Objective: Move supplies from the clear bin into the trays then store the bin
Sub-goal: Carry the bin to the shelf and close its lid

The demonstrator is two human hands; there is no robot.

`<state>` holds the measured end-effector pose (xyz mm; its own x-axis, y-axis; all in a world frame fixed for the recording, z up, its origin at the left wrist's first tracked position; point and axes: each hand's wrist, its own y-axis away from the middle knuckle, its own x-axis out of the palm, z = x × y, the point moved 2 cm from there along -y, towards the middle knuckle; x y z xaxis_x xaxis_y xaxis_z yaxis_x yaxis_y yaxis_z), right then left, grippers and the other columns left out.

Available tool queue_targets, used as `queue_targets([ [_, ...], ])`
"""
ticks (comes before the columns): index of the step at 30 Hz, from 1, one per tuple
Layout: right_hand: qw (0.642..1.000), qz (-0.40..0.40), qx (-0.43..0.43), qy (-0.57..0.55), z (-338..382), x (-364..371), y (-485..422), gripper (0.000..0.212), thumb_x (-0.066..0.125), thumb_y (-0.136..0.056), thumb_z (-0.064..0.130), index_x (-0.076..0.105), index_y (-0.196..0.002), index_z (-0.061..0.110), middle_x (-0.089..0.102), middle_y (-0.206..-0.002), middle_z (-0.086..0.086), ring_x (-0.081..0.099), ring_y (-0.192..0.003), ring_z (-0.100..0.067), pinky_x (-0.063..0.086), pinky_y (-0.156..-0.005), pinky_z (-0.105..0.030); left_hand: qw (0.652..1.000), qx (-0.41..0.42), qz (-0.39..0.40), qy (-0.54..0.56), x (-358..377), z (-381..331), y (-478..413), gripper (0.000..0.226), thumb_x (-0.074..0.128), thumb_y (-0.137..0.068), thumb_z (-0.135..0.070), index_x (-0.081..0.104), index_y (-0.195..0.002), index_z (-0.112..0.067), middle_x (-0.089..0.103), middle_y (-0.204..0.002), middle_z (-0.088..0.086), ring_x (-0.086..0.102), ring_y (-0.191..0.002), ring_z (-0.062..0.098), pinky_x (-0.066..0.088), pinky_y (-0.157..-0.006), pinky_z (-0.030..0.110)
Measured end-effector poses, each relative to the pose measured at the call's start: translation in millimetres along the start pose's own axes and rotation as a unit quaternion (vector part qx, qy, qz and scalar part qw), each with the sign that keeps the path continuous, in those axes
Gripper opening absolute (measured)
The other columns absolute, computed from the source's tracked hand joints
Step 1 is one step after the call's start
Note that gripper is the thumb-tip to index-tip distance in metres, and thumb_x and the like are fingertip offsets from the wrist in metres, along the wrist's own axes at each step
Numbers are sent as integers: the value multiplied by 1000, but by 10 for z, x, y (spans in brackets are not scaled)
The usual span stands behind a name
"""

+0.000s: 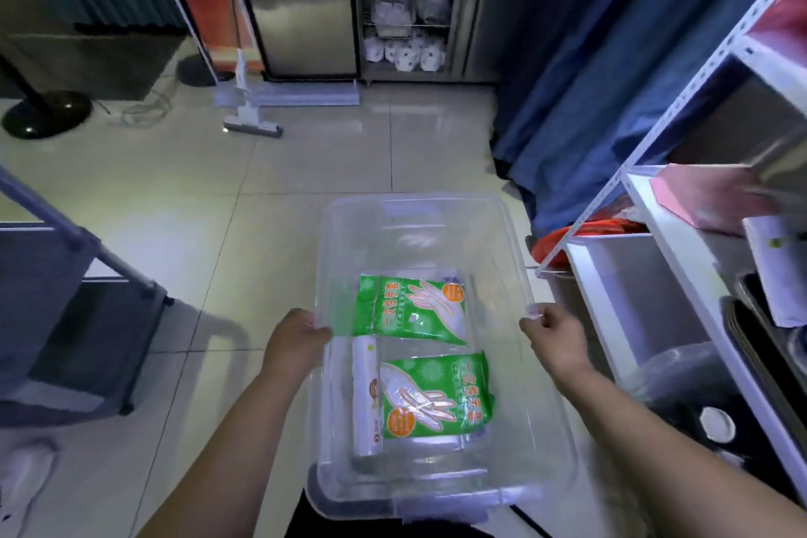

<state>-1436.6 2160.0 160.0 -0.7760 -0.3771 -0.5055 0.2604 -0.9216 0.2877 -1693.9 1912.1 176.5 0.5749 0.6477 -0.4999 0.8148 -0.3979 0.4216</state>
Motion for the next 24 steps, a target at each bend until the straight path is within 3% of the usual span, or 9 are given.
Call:
queue_targets([
  [4,999,-22,24,6,114,76,-507,15,63,-75,6,59,-73,20,53,-59,0,48,-57,-22,41,-63,-30,999,13,18,-42,237,-350,-735,10,64,-75,-7,56,-69,-10,57,-60,10,57,-58,24,54,-68,44],
  [7,998,-45,50,20,194,165,-943,9,65,-77,10,61,-82,16,52,-58,1,48,-53,-20,40,-57,-28,997,21,52,-61,461,-658,-1339,15,65,-75,-9,53,-66,-13,57,-61,11,58,-60,26,54,-70,45],
  [11,992,-67,98,42,270,325,-1521,6,63,-80,11,60,-81,16,49,-53,2,47,-50,-17,39,-51,-27,991,16,111,-71,819,-1082,-2197,21,65,-76,-8,51,-66,-18,59,-68,10,60,-69,29,55,-76,50],
  [15,984,-82,145,61,297,498,-2016,18,63,-81,11,63,-99,11,58,-61,-8,54,-57,-26,42,-59,-27,980,19,158,-118,1154,-1363,-2873,8,61,-79,-13,56,-86,-11,67,-85,16,67,-78,34,55,-79,44],
  [19,978,-90,171,83,238,625,-2410,20,61,-83,14,63,-103,11,60,-62,-8,57,-60,-24,43,-55,-25,963,25,197,-183,1518,-1459,-3391,11,56,-81,-14,54,-91,-9,64,-68,7,63,-55,22,48,-62,30],
  [24,972,-80,206,80,-84,699,-3004,20,61,-84,13,63,-104,9,64,-75,-17,60,-71,-31,50,-68,-36,954,11,217,-207,2137,-1446,-3830,8,58,-79,-12,53,-84,-12,64,-66,6,60,-53,19,41,-54,27],
])
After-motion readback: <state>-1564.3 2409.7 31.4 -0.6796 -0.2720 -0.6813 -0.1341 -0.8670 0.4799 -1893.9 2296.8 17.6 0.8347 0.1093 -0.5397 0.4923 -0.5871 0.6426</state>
